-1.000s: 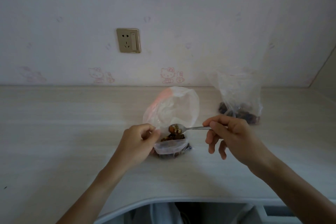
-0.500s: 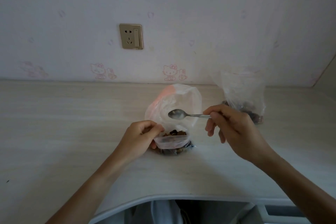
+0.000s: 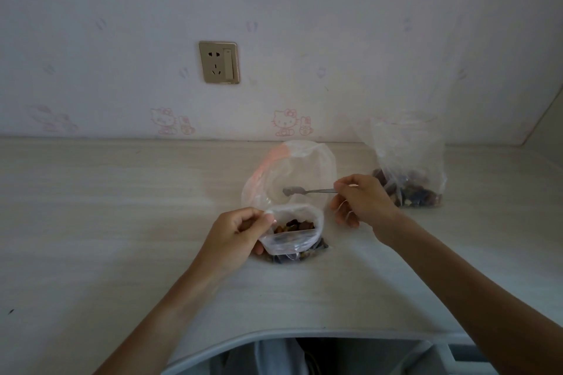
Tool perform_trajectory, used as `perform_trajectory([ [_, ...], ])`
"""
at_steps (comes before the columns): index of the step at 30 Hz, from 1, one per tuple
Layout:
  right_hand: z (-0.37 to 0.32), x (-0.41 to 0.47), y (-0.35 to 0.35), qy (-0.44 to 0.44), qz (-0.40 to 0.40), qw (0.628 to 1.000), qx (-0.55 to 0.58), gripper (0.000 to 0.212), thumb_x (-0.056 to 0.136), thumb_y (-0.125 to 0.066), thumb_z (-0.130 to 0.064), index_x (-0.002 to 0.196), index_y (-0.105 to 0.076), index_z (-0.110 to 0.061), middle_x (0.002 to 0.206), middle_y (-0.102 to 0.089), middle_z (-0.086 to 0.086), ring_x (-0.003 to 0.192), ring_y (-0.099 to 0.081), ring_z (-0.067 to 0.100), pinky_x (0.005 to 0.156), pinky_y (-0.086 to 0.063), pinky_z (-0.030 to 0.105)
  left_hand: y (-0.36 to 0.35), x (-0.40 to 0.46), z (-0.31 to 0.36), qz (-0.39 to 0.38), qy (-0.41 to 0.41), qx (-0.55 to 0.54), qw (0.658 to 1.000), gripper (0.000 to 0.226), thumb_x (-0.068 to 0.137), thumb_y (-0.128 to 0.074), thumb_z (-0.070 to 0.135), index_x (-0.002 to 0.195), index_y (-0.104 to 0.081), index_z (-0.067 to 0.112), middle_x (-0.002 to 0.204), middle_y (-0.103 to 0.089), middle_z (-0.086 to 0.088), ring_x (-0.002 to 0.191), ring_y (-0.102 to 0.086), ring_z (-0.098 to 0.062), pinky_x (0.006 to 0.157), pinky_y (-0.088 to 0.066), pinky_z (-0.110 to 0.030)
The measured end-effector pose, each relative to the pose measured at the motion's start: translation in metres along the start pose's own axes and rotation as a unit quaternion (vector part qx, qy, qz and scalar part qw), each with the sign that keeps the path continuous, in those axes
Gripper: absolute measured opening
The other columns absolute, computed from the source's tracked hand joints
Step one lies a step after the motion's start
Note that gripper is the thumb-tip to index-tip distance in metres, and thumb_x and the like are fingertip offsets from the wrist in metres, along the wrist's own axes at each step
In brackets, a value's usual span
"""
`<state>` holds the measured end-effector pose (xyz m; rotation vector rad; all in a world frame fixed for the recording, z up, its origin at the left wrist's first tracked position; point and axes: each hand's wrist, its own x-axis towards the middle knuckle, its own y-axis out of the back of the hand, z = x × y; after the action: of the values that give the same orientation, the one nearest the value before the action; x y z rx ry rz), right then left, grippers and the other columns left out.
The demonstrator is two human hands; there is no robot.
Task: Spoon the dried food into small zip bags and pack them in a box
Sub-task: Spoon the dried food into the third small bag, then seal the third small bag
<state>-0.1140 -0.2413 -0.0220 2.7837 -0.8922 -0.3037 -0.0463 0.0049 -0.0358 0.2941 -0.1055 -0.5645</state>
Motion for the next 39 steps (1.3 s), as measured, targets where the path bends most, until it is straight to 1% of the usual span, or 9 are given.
perform_trajectory([
  [5, -0.003, -0.003, 0.006, 0.046, 0.053, 0.951, -0.302, 0.040, 0.101, -0.053, -0.055, 0.107, -0.049, -0.015, 0.064, -0.069, 0.002, 0.031, -0.056, 0.007, 0.047, -0.046, 0.025, 0.007, -0.002, 0.003, -0.009, 0.032, -0.009, 0.999, 0.036, 0.102, -0.061, 0.045, 0.080, -0.080, 0.024, 0.070, -0.075, -0.008, 0.059, -0.068, -0.009, 0.046, -0.043, -0.017],
  [8, -0.003, -0.013, 0.014, 0.087, 0.108, 0.923, -0.358, 0.041, 0.100, -0.048, -0.062, 0.111, -0.044, -0.023, 0.068, -0.068, 0.000, 0.035, -0.060, 0.008, 0.053, -0.053, 0.029, 0.013, -0.002, 0.005, -0.027, 0.081, -0.063, 0.994, 0.042, 0.105, -0.055, 0.045, 0.092, -0.079, 0.013, 0.078, -0.078, -0.012, 0.059, -0.069, -0.014, 0.042, -0.043, -0.024],
  [13, -0.004, -0.043, 0.018, 0.025, -0.071, 0.991, -0.108, 0.019, 0.105, -0.056, -0.030, 0.105, -0.064, -0.013, 0.064, -0.071, 0.003, 0.046, -0.061, 0.017, 0.037, -0.042, 0.026, 0.022, -0.008, 0.004, -0.086, 0.170, -0.141, 0.971, 0.032, 0.103, -0.060, 0.033, 0.103, -0.076, 0.005, 0.088, -0.079, -0.015, 0.067, -0.073, -0.018, 0.045, -0.049, -0.024],
  [19, 0.000, -0.054, 0.008, -0.079, -0.212, 0.972, 0.058, 0.028, 0.104, -0.055, -0.018, 0.107, -0.074, 0.002, 0.091, -0.072, 0.015, 0.069, -0.068, 0.024, 0.048, -0.048, 0.029, 0.029, -0.011, 0.008, -0.206, 0.181, -0.204, 0.940, 0.034, 0.085, -0.076, 0.027, 0.114, -0.080, 0.010, 0.118, -0.077, -0.016, 0.100, -0.077, -0.021, 0.070, -0.062, -0.027],
  [24, -0.001, -0.052, 0.003, -0.095, -0.247, 0.957, 0.121, 0.028, 0.099, -0.065, -0.020, 0.110, -0.070, 0.005, 0.088, -0.065, 0.013, 0.063, -0.061, 0.016, 0.044, -0.044, 0.024, 0.021, -0.008, 0.014, -0.169, 0.174, -0.220, 0.945, 0.033, 0.075, -0.084, 0.024, 0.105, -0.083, 0.010, 0.108, -0.079, -0.014, 0.087, -0.078, -0.017, 0.069, -0.063, -0.027],
  [31, -0.018, -0.059, -0.006, 0.073, -0.115, 0.990, -0.037, 0.005, 0.089, -0.072, -0.003, 0.088, -0.068, -0.001, 0.062, -0.065, 0.007, 0.048, -0.059, 0.017, 0.041, -0.048, 0.027, 0.012, -0.004, 0.035, -0.023, 0.110, -0.114, 0.987, 0.012, 0.081, -0.078, -0.003, 0.084, -0.070, 0.006, 0.072, -0.075, -0.015, 0.057, -0.068, -0.018, 0.048, -0.055, -0.024],
  [35, -0.024, -0.067, -0.013, 0.297, 0.035, 0.899, -0.320, 0.016, 0.083, -0.062, -0.008, 0.081, -0.052, -0.019, 0.058, -0.058, -0.003, 0.045, -0.050, 0.012, 0.042, -0.037, 0.023, 0.012, -0.003, 0.044, 0.116, -0.092, 0.188, 0.971, 0.023, 0.073, -0.070, -0.003, 0.066, -0.063, 0.019, 0.052, -0.063, 0.003, 0.048, -0.060, -0.007, 0.050, -0.049, -0.016],
  [37, -0.024, -0.067, -0.015, 0.314, 0.045, 0.876, -0.363, 0.011, 0.089, -0.057, -0.011, 0.087, -0.050, -0.019, 0.060, -0.058, -0.003, 0.047, -0.053, 0.014, 0.043, -0.036, 0.024, 0.012, -0.005, 0.047, 0.119, -0.123, 0.295, 0.940, 0.021, 0.075, -0.070, 0.009, 0.068, -0.059, 0.025, 0.057, -0.060, 0.008, 0.054, -0.058, -0.005, 0.051, -0.039, -0.016],
  [39, -0.025, -0.066, -0.012, 0.222, 0.000, 0.931, -0.291, 0.005, 0.098, -0.057, -0.019, 0.097, -0.055, -0.015, 0.067, -0.065, 0.002, 0.049, -0.063, 0.018, 0.043, -0.049, 0.029, 0.011, -0.007, 0.047, 0.085, -0.065, 0.308, 0.945, 0.010, 0.083, -0.067, 0.022, 0.077, -0.059, 0.025, 0.066, -0.067, 0.006, 0.060, -0.065, -0.011, 0.056, -0.048, -0.025],
])
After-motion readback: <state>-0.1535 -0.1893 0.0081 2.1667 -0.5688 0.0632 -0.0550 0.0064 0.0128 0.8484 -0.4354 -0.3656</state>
